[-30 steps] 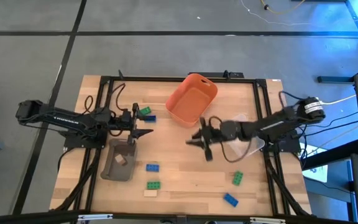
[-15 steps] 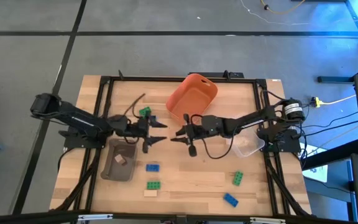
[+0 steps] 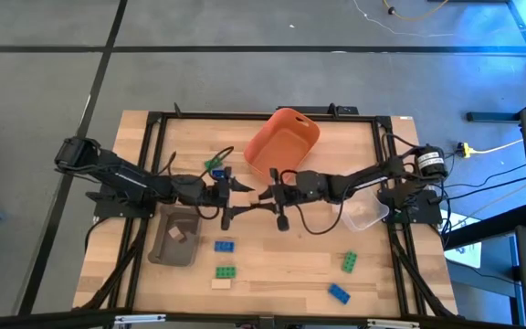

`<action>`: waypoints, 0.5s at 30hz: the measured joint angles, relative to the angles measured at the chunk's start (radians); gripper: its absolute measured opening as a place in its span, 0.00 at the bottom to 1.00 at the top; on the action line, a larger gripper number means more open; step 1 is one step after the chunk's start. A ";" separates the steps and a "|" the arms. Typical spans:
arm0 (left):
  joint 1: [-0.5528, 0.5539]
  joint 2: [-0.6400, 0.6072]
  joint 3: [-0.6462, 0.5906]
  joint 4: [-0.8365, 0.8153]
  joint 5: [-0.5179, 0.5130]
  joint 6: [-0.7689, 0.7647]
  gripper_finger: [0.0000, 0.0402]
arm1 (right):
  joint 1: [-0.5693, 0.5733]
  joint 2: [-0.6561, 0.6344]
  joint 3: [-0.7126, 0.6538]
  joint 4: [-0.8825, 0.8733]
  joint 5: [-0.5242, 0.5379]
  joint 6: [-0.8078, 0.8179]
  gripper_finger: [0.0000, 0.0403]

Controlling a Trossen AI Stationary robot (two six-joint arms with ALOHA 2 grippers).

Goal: Sort & place blocks by color
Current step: Put the right brown block into the black bin

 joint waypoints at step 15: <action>0.004 -0.002 0.016 -0.005 0.024 -0.021 0.60 | 0.005 0.000 0.000 0.006 0.050 -0.027 0.14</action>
